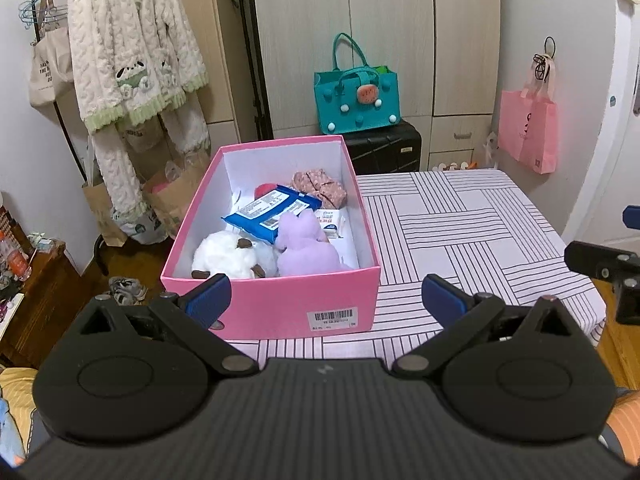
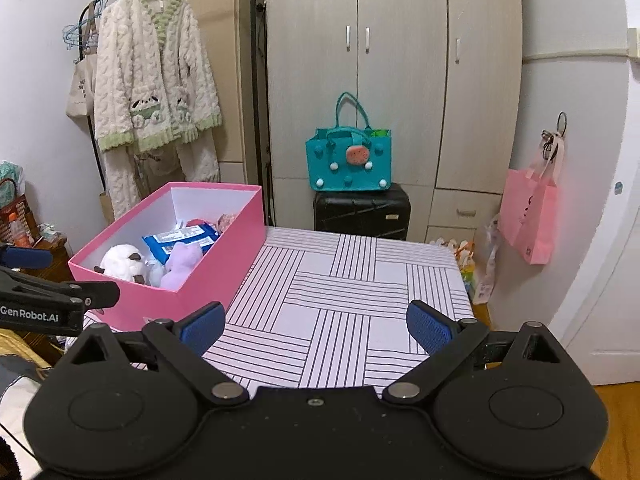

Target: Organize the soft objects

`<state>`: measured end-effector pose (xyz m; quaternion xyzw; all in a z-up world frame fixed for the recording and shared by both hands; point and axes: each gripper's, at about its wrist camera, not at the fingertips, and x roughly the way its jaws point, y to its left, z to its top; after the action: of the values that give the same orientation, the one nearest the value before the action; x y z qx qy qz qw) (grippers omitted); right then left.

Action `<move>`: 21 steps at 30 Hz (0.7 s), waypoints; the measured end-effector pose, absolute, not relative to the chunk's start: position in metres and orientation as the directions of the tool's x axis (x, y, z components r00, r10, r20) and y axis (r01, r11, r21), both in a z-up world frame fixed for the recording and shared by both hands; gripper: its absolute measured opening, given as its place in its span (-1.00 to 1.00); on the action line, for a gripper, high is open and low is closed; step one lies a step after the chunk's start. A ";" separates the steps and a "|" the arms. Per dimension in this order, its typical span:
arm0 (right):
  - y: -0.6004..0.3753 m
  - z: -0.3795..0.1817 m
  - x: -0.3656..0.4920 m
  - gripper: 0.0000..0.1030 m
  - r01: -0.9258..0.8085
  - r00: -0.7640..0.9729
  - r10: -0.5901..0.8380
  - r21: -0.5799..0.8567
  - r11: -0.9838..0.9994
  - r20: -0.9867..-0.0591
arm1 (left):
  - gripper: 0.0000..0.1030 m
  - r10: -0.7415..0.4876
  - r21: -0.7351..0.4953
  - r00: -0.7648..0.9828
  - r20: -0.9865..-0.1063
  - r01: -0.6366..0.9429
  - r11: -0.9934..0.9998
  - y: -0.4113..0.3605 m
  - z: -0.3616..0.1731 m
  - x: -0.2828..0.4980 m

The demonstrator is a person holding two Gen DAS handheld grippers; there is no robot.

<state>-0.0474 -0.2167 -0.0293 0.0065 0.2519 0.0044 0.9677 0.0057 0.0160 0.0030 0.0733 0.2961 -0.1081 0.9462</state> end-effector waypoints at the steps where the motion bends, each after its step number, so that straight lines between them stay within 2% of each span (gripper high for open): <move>1: -0.217 -0.030 -0.049 0.92 -0.001 0.876 0.008 0.016 1.000 -0.483 | 1.00 -0.163 0.074 0.806 -0.569 0.247 0.966 0.016 0.002 0.005; 21: -0.219 -0.035 -0.068 0.92 0.045 0.915 -0.050 -0.022 0.999 -0.400 | 1.00 -0.156 0.075 0.865 -0.478 0.217 0.973 0.016 -0.010 -0.017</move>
<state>-0.0678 -0.2195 -0.0353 -0.0064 0.2044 -0.0241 0.9786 -0.0165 0.0156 -0.0100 0.0631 0.2415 -0.0968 0.9635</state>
